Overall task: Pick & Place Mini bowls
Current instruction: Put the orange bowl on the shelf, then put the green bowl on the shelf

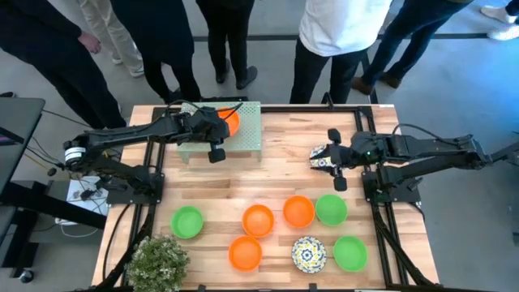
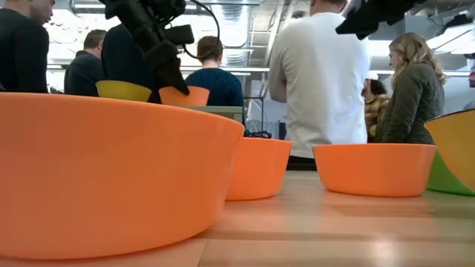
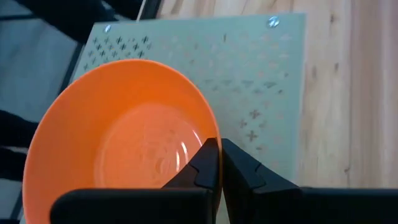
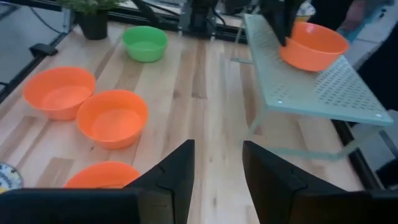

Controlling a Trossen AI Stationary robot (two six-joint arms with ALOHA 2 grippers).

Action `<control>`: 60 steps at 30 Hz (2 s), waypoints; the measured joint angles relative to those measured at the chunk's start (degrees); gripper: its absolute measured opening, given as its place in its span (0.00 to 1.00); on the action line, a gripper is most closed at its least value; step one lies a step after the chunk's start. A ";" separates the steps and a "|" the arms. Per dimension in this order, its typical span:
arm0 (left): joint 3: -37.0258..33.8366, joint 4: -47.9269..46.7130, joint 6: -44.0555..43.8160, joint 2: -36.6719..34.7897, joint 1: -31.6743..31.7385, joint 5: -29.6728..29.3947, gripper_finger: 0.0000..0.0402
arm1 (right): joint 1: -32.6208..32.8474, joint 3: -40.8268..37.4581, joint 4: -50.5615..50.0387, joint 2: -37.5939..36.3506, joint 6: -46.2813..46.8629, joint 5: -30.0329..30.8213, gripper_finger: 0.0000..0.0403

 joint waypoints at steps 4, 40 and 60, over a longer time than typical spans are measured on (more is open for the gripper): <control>0.00 -0.19 -0.20 -0.34 1.02 -0.73 0.03 | 1.21 -3.31 4.25 -0.76 -0.01 0.05 0.32; -0.04 0.33 0.15 -11.46 -5.50 -5.51 0.41 | 2.88 -4.66 9.01 1.62 5.22 0.34 0.53; -0.04 8.23 -3.54 -9.28 -26.83 -5.39 0.41 | 20.51 -0.80 -17.72 13.98 49.34 -1.34 0.52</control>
